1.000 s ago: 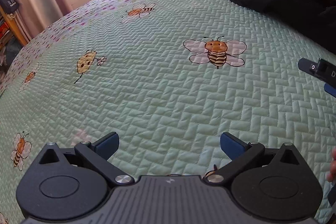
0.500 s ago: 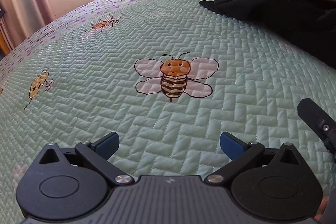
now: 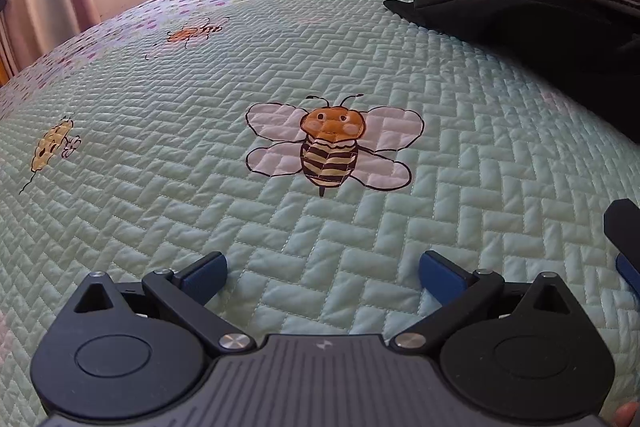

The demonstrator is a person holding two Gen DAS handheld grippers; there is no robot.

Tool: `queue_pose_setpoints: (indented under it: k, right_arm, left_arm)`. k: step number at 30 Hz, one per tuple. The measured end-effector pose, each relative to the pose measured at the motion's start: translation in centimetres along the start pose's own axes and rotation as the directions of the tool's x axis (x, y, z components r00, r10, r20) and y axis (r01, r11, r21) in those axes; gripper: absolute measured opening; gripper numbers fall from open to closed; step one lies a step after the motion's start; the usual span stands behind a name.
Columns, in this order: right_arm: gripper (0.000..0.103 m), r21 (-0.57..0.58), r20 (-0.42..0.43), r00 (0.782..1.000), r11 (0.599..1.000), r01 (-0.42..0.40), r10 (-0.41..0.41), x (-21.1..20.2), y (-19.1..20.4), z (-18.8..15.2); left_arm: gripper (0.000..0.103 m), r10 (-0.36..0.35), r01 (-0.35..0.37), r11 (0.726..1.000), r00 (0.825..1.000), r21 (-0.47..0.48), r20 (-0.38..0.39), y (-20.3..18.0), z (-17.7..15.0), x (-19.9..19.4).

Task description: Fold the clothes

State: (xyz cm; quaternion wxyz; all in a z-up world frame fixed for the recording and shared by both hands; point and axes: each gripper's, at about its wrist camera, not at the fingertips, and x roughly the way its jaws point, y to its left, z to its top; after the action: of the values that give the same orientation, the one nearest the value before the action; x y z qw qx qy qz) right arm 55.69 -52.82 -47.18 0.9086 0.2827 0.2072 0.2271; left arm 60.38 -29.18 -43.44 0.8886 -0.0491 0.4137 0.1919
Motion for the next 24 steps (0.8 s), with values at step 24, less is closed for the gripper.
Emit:
queue_pose_setpoints:
  k: [24]
  right_arm:
    - [0.103,-0.018,-0.006,1.0,1.0,0.023,-0.024,0.29,0.66,-0.14]
  left_arm:
    - [0.102,-0.072,0.073,0.997,0.997,0.019,-0.02,0.94,0.1,0.34]
